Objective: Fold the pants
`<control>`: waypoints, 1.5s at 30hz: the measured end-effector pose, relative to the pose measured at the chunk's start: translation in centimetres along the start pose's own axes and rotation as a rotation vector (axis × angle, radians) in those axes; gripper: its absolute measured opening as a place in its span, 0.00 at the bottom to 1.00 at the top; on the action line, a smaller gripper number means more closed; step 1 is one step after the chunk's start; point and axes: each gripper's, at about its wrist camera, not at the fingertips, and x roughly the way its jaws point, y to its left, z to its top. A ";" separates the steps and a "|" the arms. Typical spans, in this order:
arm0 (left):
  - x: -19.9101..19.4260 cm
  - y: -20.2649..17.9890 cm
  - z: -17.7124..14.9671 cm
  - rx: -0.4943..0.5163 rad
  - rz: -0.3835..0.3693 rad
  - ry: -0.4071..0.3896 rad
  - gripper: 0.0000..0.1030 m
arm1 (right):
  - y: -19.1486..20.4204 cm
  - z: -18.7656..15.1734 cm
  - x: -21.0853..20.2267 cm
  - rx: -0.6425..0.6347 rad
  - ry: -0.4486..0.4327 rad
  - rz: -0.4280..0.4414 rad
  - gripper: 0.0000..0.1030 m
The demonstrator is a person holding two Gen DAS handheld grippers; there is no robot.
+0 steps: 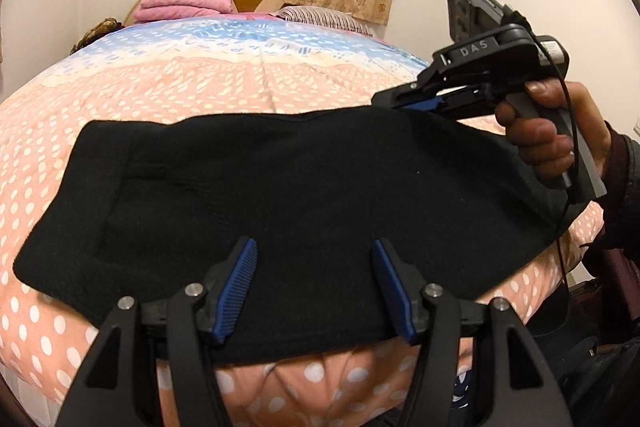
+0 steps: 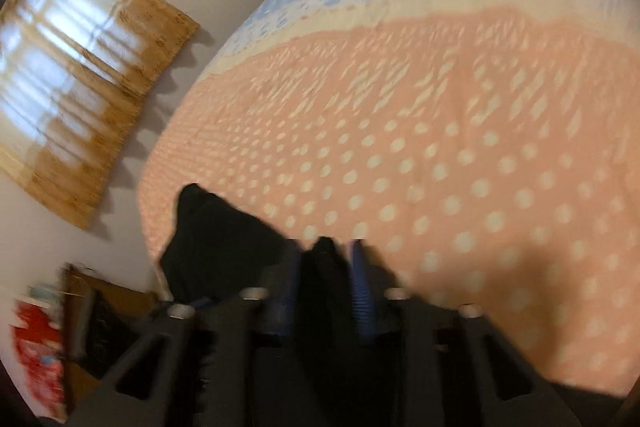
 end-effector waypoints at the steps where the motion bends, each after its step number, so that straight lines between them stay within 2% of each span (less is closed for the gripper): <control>1: -0.1 0.0 -0.1 -0.001 0.001 -0.004 0.61 | 0.1 -0.1 -0.1 0.001 -0.007 0.000 0.06; 6: -0.7 0.1 -0.6 0.007 0.001 -0.019 0.62 | 1.2 -0.1 -3.0 0.012 -0.133 0.040 0.04; 8: -0.7 0.0 -0.7 0.013 0.003 -0.021 0.62 | 1.8 0.0 -3.8 -0.002 -0.173 0.016 0.03; 12: -0.5 -0.3 -0.6 0.015 0.009 -0.025 0.64 | 1.0 0.3 -1.4 -0.031 -0.146 -0.128 0.03; 13: -0.5 -0.3 -0.6 0.015 0.010 -0.027 0.64 | 0.6 0.3 -0.7 -0.023 -0.137 -0.140 0.03; 15: -0.6 -0.4 -0.7 0.007 0.011 -0.031 0.64 | -0.6 -0.2 0.0 -0.002 -0.115 -0.119 0.03; 18: -0.9 -0.6 -0.5 0.009 0.027 -0.032 0.65 | -0.6 -0.8 -1.5 -0.022 -0.148 -0.097 0.08; 20: -1.2 -0.9 -0.5 0.013 0.041 -0.031 0.69 | -0.6 -1.6 -3.7 -0.041 -0.176 -0.128 0.12; 23: -1.7 -1.9 -0.1 0.027 0.037 -0.032 0.71 | -1.3 -3.5 -7.9 -0.091 -0.225 -0.178 0.31; 24: -1.8 -2.4 0.0 0.035 0.029 -0.031 0.71 | -1.7 -4.3 -9.4 -0.094 -0.239 -0.182 0.33; 30: -1.6 -7.3 1.4 0.154 -0.059 -0.011 0.71 | -6.0 -10.3 -20.3 -0.051 -0.355 -0.285 0.34; 35: -0.6 -12.1 2.9 0.245 -0.142 0.010 0.71 | -10.7 -16.2 -29.1 0.068 -0.458 -0.449 0.34; 38: 0.3 -15.5 3.8 0.309 -0.195 0.031 0.71 | -13.2 -18.9 -34.1 0.152 -0.542 -0.475 0.34; 42: 1.6 -20.7 4.5 0.439 -0.244 0.054 0.71 | -15.1 -21.2 -39.1 0.194 -0.629 -0.533 0.34; 44: 2.1 -23.0 4.2 0.488 -0.253 0.067 0.71 | -16.0 -22.5 -42.3 0.215 -0.718 -0.574 0.34; 45: 2.5 -24.1 4.2 0.508 -0.257 0.078 0.71 | -16.4 -22.7 -43.2 0.236 -0.725 -0.584 0.34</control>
